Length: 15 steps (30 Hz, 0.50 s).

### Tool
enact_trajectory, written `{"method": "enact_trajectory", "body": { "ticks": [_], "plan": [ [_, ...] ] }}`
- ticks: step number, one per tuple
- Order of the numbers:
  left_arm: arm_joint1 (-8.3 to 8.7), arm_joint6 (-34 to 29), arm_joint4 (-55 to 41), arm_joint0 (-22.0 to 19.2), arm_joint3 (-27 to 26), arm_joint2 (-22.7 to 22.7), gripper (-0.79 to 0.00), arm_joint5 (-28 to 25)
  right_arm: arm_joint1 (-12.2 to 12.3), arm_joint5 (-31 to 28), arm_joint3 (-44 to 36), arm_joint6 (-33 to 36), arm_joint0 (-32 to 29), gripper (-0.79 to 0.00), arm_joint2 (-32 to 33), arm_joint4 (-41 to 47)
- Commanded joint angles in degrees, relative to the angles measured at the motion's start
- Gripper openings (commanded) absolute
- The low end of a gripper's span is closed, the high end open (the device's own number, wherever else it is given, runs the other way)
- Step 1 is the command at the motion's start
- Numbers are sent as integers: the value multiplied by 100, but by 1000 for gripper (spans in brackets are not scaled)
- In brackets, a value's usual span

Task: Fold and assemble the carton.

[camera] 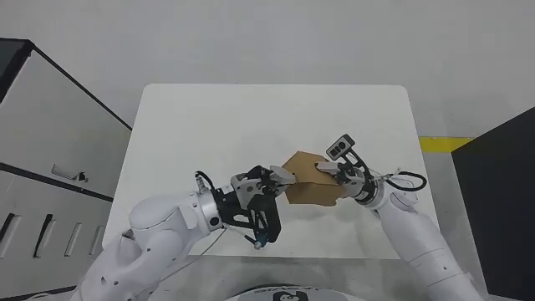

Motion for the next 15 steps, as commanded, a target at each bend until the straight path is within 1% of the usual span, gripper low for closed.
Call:
{"method": "enact_trajectory", "body": {
  "ticks": [1,6,11,15],
  "plan": [
    [-6,13,25,-31,16,82,-785,-31,3,7,-25,34,-21,-785,9,20],
    [-24,11,37,-96,38,226,-785,5,6,11,-87,199,-75,-785,33,124],
    [-16,122,-183,-32,50,139,-785,4,-1,-2,-96,246,-95,-785,30,211],
    [-16,122,-183,-32,50,139,-785,4,-1,-2,-96,246,-95,-785,30,211]
  ]
}}
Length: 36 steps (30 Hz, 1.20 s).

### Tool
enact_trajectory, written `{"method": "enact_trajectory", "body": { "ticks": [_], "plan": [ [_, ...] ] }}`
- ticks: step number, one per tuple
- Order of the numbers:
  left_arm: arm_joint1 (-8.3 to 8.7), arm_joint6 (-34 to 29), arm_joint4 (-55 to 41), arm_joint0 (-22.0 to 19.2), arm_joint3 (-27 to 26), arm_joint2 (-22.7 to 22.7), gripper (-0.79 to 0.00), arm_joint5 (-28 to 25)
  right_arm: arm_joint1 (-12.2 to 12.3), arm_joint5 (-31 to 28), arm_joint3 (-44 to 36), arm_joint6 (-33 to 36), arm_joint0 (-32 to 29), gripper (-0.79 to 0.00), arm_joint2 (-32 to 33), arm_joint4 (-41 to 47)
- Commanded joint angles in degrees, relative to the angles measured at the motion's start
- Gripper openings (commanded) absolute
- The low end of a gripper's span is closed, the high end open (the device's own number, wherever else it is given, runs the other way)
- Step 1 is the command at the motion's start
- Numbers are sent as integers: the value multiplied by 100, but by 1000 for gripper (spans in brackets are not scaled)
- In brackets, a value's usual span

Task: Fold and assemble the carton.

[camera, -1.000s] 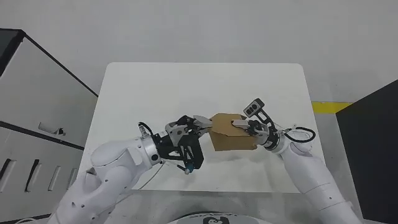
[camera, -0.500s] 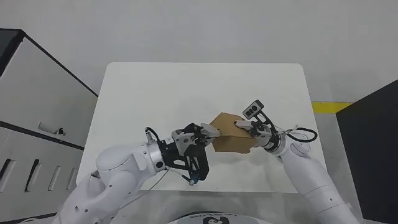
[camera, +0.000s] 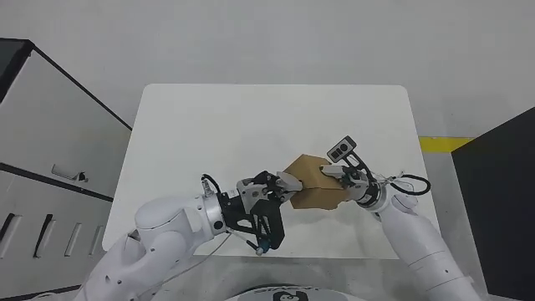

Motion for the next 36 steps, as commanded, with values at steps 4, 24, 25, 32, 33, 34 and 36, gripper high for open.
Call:
{"method": "enact_trajectory", "body": {
  "ticks": [4,24,25,32,33,34,36],
  "plan": [
    [0,-3,4,-1,0,2,-785,1,0,1,0,-1,0,-785,0,-2],
    [-36,151,21,-578,471,201,-785,-305,0,1,0,-1,0,-785,0,-2],
    [-41,148,24,-623,493,230,-785,-319,0,1,0,-1,0,-785,0,-2],
    [-71,158,-51,-820,604,350,-785,-358,0,1,0,-1,0,-785,0,-2],
    [-72,156,-58,-834,613,357,-785,-359,0,1,0,-1,0,-785,0,-2],
    [-74,161,-62,-845,612,363,-785,-364,0,1,0,-1,0,-785,0,-2],
    [-73,187,-87,-851,617,361,-785,-364,0,1,0,-1,0,-785,0,-2]
  ]
}}
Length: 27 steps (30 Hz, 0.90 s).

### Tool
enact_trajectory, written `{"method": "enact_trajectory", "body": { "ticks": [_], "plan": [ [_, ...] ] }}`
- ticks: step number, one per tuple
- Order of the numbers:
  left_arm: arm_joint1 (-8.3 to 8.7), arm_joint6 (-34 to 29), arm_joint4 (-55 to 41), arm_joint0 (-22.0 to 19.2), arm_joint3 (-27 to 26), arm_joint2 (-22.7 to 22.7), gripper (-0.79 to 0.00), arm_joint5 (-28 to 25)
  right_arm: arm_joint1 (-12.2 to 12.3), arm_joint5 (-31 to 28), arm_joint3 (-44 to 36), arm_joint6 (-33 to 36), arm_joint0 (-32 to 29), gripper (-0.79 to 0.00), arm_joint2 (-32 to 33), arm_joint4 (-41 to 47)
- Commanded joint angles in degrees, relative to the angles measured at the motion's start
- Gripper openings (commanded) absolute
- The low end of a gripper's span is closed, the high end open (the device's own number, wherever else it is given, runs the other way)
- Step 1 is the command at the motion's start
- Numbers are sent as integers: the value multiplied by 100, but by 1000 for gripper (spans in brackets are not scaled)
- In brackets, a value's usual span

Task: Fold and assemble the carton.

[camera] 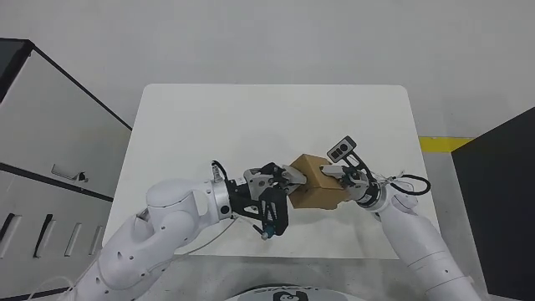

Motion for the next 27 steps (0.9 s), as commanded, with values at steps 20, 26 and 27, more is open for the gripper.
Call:
{"method": "enact_trajectory", "body": {
  "ticks": [20,26,27],
  "plan": [
    [77,273,-165,329,-178,-416,-785,138,0,0,0,0,0,-785,0,0],
    [87,326,-67,344,-201,-328,-785,12,0,0,0,0,0,-785,0,0],
    [86,330,-55,332,-194,-300,-785,-1,0,0,0,0,0,-785,0,0]
  ]
}}
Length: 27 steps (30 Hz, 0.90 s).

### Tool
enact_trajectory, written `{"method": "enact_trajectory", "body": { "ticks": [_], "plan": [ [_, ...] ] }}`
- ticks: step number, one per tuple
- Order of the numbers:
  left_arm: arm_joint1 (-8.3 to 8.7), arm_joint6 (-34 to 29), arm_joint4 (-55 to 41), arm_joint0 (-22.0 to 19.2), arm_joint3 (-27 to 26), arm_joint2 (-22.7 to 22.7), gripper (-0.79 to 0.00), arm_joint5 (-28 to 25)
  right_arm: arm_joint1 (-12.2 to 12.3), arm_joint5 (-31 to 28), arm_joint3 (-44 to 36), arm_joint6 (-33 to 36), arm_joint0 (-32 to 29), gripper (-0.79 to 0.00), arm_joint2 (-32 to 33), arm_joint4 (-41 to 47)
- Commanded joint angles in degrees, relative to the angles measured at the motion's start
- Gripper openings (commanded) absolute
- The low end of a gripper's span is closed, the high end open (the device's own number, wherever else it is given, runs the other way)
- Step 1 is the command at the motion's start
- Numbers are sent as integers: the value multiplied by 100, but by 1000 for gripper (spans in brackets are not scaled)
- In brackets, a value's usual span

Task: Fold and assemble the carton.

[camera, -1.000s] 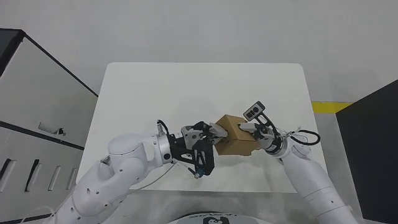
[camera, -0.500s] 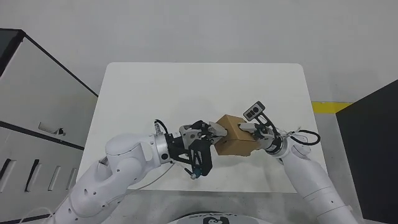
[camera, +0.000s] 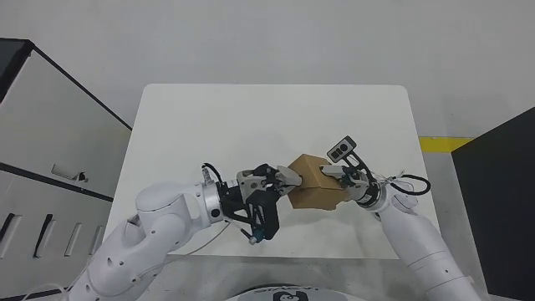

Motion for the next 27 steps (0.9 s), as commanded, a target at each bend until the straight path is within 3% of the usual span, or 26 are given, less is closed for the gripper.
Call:
{"method": "enact_trajectory", "body": {
  "ticks": [1,27],
  "plan": [
    [-4,14,11,-22,15,61,-785,-28,0,0,0,0,0,-785,0,0],
    [-61,-261,150,-327,73,534,-785,-88,0,0,0,0,0,-785,0,0]
  ]
}}
